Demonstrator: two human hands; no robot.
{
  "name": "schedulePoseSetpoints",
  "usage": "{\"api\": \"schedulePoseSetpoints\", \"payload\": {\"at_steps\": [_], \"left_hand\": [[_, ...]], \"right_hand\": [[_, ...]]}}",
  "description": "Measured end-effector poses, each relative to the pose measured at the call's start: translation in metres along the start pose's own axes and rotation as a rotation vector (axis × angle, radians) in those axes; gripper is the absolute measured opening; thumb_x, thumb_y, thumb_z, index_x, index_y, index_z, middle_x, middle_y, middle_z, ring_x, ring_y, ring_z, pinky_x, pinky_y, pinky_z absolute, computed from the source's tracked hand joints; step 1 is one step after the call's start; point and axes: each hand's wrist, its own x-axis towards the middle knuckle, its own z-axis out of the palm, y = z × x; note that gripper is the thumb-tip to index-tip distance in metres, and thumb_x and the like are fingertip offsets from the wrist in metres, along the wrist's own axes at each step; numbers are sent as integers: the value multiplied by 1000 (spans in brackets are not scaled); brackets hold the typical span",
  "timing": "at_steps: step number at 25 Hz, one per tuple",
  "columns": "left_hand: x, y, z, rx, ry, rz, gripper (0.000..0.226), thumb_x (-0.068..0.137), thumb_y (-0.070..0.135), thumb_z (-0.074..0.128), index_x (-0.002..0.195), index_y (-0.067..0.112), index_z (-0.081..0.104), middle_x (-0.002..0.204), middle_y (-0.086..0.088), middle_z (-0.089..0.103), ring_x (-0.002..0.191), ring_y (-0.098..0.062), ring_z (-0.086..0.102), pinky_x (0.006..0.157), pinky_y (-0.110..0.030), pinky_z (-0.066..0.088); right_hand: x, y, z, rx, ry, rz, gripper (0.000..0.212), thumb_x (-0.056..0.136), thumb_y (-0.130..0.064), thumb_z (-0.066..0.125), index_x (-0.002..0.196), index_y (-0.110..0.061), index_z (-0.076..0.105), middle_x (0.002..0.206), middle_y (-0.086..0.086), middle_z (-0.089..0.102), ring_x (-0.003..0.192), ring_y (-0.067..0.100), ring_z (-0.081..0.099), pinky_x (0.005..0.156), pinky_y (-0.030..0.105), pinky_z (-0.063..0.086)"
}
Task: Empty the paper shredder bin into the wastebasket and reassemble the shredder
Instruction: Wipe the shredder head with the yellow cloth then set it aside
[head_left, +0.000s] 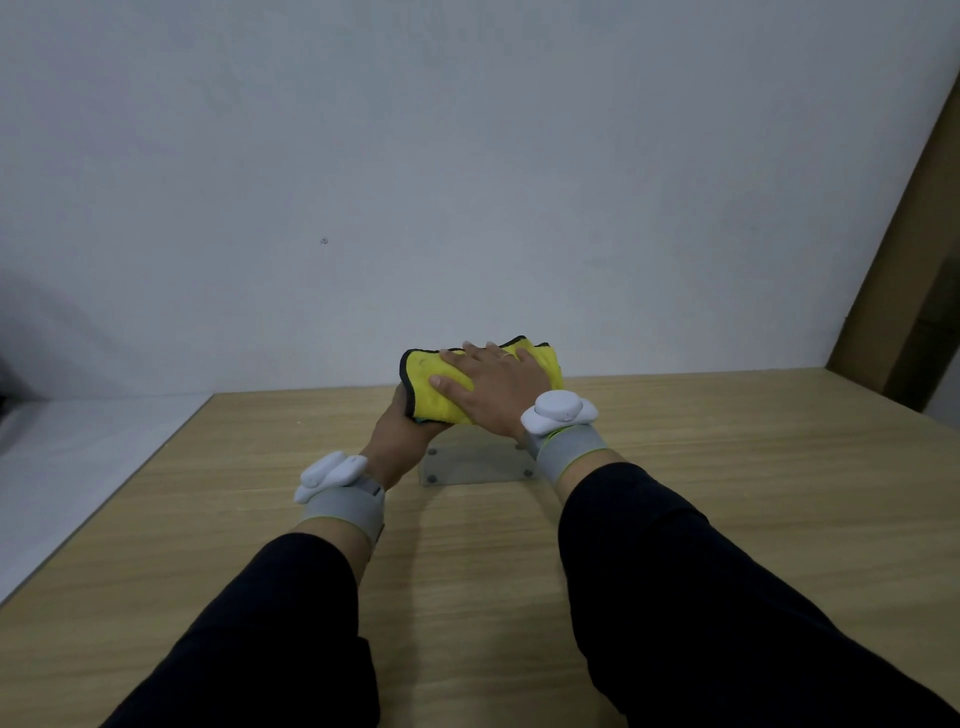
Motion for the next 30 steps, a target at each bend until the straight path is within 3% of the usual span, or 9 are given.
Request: {"api": "schedulePoseSetpoints", "payload": {"at_steps": [7, 12, 20, 26, 30], "left_hand": [[-5, 8, -1, -1, -49, 32, 74, 79, 21, 74, 142, 21, 35, 130, -5, 55, 109, -19, 53, 87, -30, 43], [-6, 10, -2, -11, -84, 36, 69, 78, 25, 75, 137, 21, 39, 123, -6, 57, 111, -24, 55, 98, -44, 47], [-6, 9, -2, -33, -88, 17, 68, 78, 29, 75, 136, 21, 40, 120, -3, 58, 109, -22, 56, 97, -41, 48], [-4, 6, -2, -23, -81, 24, 71, 79, 33, 73, 138, 21, 37, 120, -3, 58, 106, -21, 57, 91, -35, 50], [-3, 4, -1, -36, -83, 23, 72, 79, 34, 73, 139, 21, 35, 120, -3, 57, 106, -20, 57, 70, -22, 50]], "right_hand": [[-7, 21, -3, 4, -16, 29, 69, 89, -73, 12, 149, -41, 21, 161, -5, 19, 148, 23, 18, 117, 51, 10], [-8, 34, -6, 32, -56, 65, 69, 88, -74, 13, 149, -42, 20, 161, -5, 16, 148, 22, 16, 117, 50, 14], [7, 33, -19, 22, -190, 139, 68, 90, -71, 13, 151, -40, 16, 162, -4, 13, 149, 23, 13, 116, 53, 12], [24, 25, -21, 45, -206, 185, 64, 93, -67, 19, 148, -36, 30, 155, 0, 34, 142, 28, 29, 113, 47, 20], [34, 22, -18, 44, -244, 207, 68, 91, -69, 19, 145, -30, 33, 149, 7, 40, 135, 32, 36, 107, 48, 24]]}}
